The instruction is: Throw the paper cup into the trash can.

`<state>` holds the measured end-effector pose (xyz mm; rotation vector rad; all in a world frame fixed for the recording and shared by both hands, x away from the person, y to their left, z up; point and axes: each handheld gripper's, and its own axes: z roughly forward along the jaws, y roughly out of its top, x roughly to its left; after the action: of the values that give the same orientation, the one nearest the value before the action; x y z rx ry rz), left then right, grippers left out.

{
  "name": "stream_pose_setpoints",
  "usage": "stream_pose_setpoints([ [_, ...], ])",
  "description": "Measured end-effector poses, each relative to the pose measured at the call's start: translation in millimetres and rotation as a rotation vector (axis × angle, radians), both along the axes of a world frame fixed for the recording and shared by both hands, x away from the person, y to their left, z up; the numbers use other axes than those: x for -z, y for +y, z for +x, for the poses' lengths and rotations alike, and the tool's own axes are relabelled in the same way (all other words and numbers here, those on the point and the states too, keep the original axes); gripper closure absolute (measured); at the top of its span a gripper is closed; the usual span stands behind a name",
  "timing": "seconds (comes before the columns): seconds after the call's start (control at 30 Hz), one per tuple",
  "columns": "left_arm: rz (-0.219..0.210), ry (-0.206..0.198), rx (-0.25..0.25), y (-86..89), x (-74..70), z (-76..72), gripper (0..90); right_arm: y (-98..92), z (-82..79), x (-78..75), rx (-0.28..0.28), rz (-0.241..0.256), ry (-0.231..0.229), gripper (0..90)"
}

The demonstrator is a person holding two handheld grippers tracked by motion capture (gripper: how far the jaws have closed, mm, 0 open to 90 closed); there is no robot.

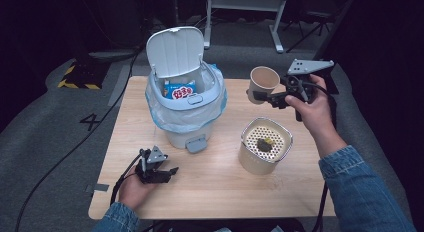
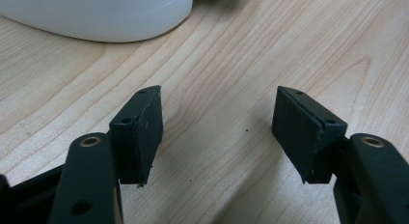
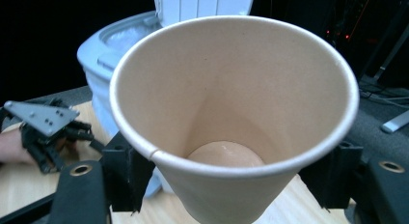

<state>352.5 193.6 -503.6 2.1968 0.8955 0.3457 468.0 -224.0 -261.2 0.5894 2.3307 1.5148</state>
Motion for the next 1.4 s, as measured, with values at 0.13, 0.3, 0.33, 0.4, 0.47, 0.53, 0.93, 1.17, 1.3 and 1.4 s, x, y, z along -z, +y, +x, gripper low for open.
stream_pose_setpoints([
  [0.13, -0.001, 0.002, 0.001, 0.2, -0.1, 0.1, 35.8, 17.1, 9.5, -9.0, -0.006, 0.015, -0.009, 29.5],
  [0.3, 0.000, 0.001, -0.002, 0.3, 0.0, 0.0, 36.5, 41.1, 21.0, -17.2, -0.010, 0.042, -0.022, 29.4],
  [0.33, -0.001, 0.000, -0.003, 0.3, 0.1, 0.0, 36.7, 44.4, 22.5, -18.0, -0.012, 0.047, -0.021, 29.4],
  [0.4, -0.004, -0.001, -0.006, 0.2, 0.2, 0.0, 36.9, 52.9, 26.2, -20.1, -0.014, 0.053, -0.027, 29.3],
  [0.47, -0.002, -0.004, -0.005, 0.4, 0.1, 0.3, 37.0, 60.6, 30.0, -21.7, -0.014, 0.064, -0.025, 29.3],
  [0.53, -0.002, -0.005, -0.005, 0.6, 0.1, 0.5, 37.4, 67.9, 33.3, -23.6, -0.016, 0.068, -0.029, 29.3],
  [0.93, -0.003, -0.004, -0.005, 1.0, 0.0, 0.3, 37.9, 107.8, 49.8, -26.7, -0.038, 0.095, -0.043, 29.0],
  [1.17, -0.005, -0.005, -0.008, 1.6, 0.1, 0.4, 39.6, 126.2, 58.2, -20.1, -0.041, 0.078, -0.032, 29.0],
  [1.3, -0.005, -0.004, -0.007, 1.7, 0.0, 0.4, 39.6, 136.0, 59.3, -17.2, -0.037, 0.064, -0.030, 29.0],
  [1.4, -0.005, -0.002, -0.007, 1.7, -0.1, 0.4, 39.6, 142.4, 59.8, -14.8, -0.040, 0.058, -0.027, 29.0],
])
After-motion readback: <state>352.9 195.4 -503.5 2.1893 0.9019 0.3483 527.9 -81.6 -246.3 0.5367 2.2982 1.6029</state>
